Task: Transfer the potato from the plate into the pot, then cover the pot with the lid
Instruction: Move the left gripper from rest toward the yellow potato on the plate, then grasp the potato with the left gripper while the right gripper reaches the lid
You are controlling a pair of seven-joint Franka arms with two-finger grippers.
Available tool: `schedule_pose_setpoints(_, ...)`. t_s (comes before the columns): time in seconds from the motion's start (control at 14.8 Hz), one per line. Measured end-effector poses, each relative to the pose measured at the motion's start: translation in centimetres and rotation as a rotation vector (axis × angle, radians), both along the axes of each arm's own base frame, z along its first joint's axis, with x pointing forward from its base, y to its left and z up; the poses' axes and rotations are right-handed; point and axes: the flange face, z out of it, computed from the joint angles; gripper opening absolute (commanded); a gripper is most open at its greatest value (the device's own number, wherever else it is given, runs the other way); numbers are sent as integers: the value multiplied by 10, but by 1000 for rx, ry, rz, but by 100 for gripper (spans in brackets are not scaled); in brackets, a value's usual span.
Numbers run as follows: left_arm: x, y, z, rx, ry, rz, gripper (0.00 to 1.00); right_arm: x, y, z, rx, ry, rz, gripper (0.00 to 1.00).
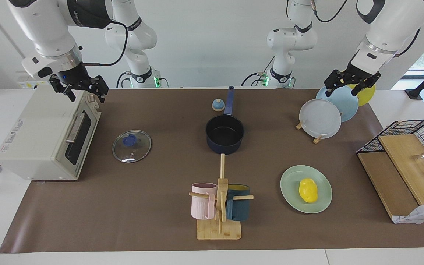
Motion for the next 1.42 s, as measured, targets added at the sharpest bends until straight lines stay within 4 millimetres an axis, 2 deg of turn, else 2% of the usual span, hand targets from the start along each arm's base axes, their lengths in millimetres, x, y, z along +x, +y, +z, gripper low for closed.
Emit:
schedule_pose_setpoints(0.61,3,-1,1,-2,-21,-2,100,0,0,0,1,0,0,100)
schedule_pose_setpoints(0.74,8,-6,-6,-9,-20,-7,100,0,0,0,2,0,0,100)
schedule_pose_setpoints(0.88,25,-12,-27,-23,6,-12,100,0,0,0,2,0,0,100)
schedule_pose_setpoints(1.08,77,-29,-77,-31,42,-27,100,-1,6,-1,2,12,12,100)
schedule_pose_setpoints(1.28,136,-50,-143,-33,36,-45,100,2,15,-8,10,-20,53,100)
schedule_pose_setpoints(1.42,165,-55,-192,-35,22,-42,100,4,25,-33,28,-26,100,100)
